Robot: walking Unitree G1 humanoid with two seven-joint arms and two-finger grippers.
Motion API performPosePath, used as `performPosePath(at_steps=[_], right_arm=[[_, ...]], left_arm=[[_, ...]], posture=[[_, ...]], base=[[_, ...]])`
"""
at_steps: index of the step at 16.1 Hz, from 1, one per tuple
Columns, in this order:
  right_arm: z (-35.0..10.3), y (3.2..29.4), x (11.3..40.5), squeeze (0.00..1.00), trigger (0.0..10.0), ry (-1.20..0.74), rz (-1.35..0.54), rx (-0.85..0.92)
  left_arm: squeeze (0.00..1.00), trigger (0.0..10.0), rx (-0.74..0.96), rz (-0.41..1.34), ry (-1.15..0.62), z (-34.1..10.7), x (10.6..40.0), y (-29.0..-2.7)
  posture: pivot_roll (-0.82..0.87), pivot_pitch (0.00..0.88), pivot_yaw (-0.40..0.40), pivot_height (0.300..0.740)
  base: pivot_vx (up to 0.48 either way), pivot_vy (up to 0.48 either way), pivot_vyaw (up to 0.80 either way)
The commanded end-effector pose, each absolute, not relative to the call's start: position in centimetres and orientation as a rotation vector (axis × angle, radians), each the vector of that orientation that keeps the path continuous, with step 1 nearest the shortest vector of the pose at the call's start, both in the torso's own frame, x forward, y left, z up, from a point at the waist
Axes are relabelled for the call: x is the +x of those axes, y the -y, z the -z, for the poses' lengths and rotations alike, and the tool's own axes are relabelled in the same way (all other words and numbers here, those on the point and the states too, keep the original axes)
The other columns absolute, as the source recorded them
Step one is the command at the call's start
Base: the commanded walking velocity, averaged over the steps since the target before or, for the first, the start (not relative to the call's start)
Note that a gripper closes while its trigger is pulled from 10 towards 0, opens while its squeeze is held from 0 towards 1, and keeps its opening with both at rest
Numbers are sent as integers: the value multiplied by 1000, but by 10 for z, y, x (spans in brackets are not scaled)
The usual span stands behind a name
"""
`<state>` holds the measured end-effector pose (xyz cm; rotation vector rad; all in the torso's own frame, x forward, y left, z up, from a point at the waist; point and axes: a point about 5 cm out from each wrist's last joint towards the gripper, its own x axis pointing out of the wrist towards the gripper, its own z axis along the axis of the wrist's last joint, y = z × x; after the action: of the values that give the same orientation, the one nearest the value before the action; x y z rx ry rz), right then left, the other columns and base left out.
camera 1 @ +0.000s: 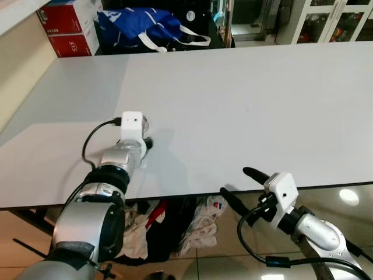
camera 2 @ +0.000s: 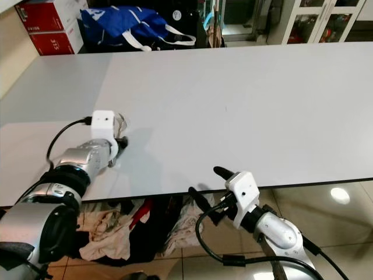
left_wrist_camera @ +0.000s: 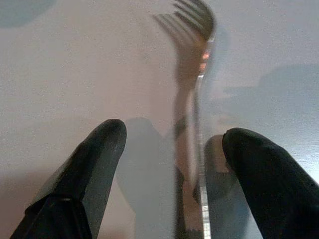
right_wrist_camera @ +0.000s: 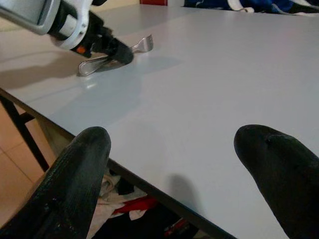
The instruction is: Setting the table
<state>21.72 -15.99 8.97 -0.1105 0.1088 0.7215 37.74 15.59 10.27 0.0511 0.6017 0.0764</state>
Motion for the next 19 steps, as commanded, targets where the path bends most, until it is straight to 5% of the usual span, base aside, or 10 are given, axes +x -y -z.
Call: performPosePath(at_steps=[1, 10, 11, 19], right_arm=[[-88, 160, 216, 0, 10000, -112, -725, -112], [-85, 159, 216, 0, 10000, -119, -735, -114], [-85, 159, 216, 0, 10000, -117, -733, -114], [-86, 157, 218, 0, 10000, -105, -717, -105]], left_arm=[[1000, 10000, 59, -46, -601, -105, 378, -151], [1000, 10000, 100, 2, -527, -122, 380, -142], [0, 10000, 129, 5, -488, -128, 381, -141], [0, 10000, 176, -19, -277, -148, 368, -146]], posture=[[-98, 8, 76, 731], [-95, 7, 71, 731], [-95, 7, 71, 731], [-84, 10, 61, 731]], base=[[0, 0, 0], [0, 0, 0], [0, 0, 0], [0, 0, 0]])
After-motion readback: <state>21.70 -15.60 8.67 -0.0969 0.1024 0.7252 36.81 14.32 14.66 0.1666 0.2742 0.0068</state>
